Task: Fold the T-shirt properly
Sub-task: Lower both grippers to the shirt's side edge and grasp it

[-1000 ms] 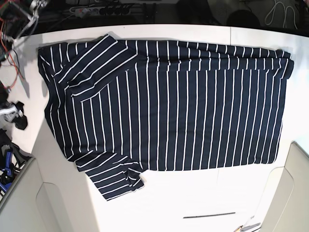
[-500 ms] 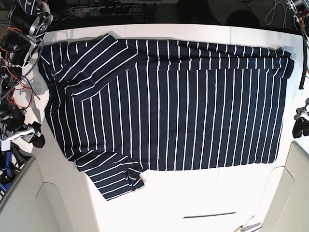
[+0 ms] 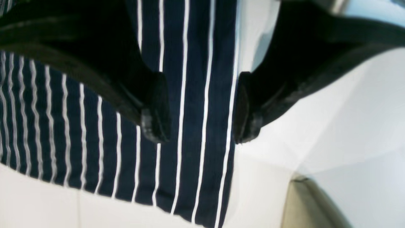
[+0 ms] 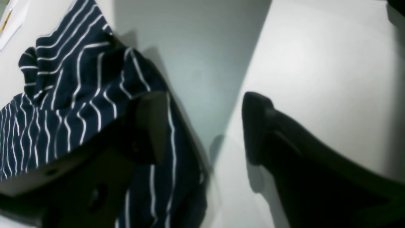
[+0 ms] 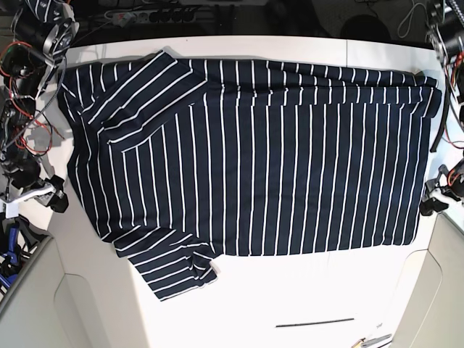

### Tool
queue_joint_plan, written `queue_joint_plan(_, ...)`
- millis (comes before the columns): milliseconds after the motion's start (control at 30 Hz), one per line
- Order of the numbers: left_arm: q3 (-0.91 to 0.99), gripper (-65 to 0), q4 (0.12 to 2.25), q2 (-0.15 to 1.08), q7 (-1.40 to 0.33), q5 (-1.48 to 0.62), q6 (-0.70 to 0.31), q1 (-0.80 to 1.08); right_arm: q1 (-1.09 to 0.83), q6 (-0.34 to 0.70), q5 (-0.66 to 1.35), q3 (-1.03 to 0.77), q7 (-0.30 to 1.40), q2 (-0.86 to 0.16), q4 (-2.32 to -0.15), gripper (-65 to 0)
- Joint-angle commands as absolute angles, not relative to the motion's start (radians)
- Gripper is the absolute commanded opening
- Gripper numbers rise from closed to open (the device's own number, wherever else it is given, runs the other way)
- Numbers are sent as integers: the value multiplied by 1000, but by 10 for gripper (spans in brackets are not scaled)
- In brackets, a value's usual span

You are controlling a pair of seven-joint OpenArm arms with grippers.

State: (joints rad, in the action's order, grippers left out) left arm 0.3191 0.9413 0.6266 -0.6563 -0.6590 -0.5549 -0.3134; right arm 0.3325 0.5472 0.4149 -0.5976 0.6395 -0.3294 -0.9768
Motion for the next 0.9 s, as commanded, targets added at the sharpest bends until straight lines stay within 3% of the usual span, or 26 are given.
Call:
queue_joint_plan(0,319,-304,928,654,-625,-672,-558,-357,358,554,426,-600,617,-346,-991,-280)
queue_joint_plan(300,258,-304,747,654,-540,-587,-552,-466,357,553,424,-599,617,-324,-989,-280)
queue_joint_plan(500,196,-304,624,653,-418,-524,-482,-492,357,553,422,-599,617,-310,-989,-280)
queue_joint_plan(867,188,-304,573,606,-451,-523,-482,-498,357,553,392,-599,617,-265,-989,-280)
